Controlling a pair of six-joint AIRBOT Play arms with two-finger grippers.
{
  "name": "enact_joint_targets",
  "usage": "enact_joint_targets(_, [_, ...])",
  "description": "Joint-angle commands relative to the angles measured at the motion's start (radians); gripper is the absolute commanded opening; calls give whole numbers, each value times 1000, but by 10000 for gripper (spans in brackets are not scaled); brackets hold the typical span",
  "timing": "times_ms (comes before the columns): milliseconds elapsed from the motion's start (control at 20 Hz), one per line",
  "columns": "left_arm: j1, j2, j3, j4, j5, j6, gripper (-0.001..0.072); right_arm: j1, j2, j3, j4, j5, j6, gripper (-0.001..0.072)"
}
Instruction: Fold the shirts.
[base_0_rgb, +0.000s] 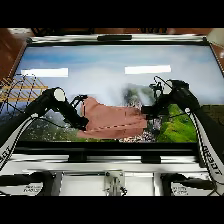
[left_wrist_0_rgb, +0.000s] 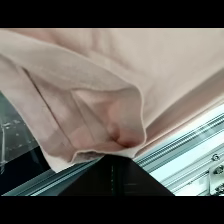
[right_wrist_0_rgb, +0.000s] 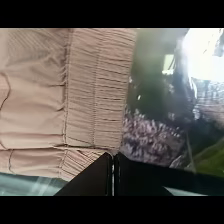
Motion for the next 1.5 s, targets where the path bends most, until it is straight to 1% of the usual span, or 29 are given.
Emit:
enact_joint_targets(0, [18,1,0,27,3,3,32,3,37,-9,73,92,-8,55])
enact_joint_targets(250, [48,-10,-1,22,0,14,33,82,36,-161,109,14,16,55])
enact_joint_targets(450, [28,-14,-45,-4,-1,-2,34,109,36,-233,106,-75,75,56])
enact_joint_targets(500, [29,-14,-57,-3,-6,-9,38,108,37,-231,107,-87,74,104])
enact_joint_targets(550, [34,-14,-58,-4,-29,-20,174,104,37,-222,112,-83,59,377])
enact_joint_targets(600, [42,-10,-50,-3,-60,-23,462,100,42,-201,135,-63,14,588])
enact_joint_targets(650, [55,-3,-33,-3,-92,-21,617,89,53,-174,163,-37,-25,594])
enact_joint_targets(700, [73,10,-11,-3,-112,-19,616,73,69,-144,183,-10,-45,620])
enact_joint_targets(750, [98,30,20,-3,-124,-20,616,47,88,-114,200,15,-65,685])
enact_joint_targets(850, [154,80,94,-3,-134,-21,616,-41,123,-84,204,45,-97,685])
enact_joint_targets(950, [207,132,162,-4,-134,-24,615,-157,118,-108,219,35,-96,685])
enact_joint_targets(1050, [243,171,201,-4,-128,-49,616,-235,89,-189,282,-21,-109,685])
enact_joint_targets(1150, [255,195,204,-3,-123,-51,614,-247,62,-285,367,-135,-150,685])
enact_joint_targets(1300, [254,199,203,-3,-122,-62,608,-208,12,-352,523,-253,-217,685])
enact_joint_targets(1450, [254,200,204,-4,-118,-78,607,-142,-54,-352,568,-294,-227,685])
